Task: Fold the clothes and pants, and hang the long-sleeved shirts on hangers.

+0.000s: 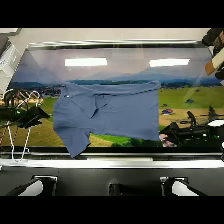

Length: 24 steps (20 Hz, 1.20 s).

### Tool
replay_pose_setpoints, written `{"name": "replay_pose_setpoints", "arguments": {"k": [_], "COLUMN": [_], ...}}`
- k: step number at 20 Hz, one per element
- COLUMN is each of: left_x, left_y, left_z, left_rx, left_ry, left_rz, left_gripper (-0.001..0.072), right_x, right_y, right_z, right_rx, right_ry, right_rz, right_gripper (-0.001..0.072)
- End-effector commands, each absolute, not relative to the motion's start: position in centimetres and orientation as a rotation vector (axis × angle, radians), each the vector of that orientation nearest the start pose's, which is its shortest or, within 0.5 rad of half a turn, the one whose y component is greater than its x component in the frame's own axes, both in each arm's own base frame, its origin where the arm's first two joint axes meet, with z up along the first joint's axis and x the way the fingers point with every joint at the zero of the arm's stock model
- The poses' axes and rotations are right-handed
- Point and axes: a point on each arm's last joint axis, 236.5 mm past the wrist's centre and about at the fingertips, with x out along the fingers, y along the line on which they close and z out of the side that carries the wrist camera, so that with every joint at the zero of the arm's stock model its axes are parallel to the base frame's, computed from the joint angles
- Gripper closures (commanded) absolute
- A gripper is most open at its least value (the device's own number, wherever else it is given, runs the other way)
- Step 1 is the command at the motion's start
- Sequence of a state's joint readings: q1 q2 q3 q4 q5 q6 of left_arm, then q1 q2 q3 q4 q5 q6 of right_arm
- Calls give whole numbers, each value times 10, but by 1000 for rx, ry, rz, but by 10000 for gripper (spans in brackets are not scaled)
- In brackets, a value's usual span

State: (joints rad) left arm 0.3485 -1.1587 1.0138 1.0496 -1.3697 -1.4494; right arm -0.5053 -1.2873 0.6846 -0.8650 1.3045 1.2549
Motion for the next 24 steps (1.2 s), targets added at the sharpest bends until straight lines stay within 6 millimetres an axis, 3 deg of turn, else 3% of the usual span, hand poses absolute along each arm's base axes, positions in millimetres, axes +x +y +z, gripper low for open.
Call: {"name": "replay_pose_setpoints", "arguments": {"k": [1, 6, 12, 13, 16, 19, 22, 23, 24], "left_x": [317, 323, 333, 333, 334, 333, 317, 309, 301], "left_y": [-7, -5, -8, -8, -8, -8, -5, -3, 0], "left_z": [22, 23, 27, 27, 27, 26, 5, -7, -17], "left_rx": [-606, -612, -643, -643, -643, -644, -658, -685, -716], "left_ry": [1348, 1322, 1280, 1280, 1274, 1276, 1332, 1354, 1366], "left_rz": [-139, -128, -132, -131, -129, -127, -99, -80, -53], "left_gripper": [121, 121, 121, 121, 121, 120, 120, 120, 120], "right_x": [255, 245, 253, 253, 260, 265, 265, 265, 264], "right_y": [23, 29, 31, 30, 23, 29, 31, 31, 31], "right_z": [-89, -105, -120, -122, -125, -120, -119, -119, -119], "right_rx": [945, 985, 1071, 1063, 1051, 1075, 1078, 1075, 1069], "right_ry": [1509, 1512, 1439, 1436, 1403, 1384, 1380, 1379, 1379], "right_rz": [152, 111, 37, 35, 6, 41, 53, 57, 63], "right_gripper": [230, 235, 253, 321, 370, 514, 515, 571, 676]}}
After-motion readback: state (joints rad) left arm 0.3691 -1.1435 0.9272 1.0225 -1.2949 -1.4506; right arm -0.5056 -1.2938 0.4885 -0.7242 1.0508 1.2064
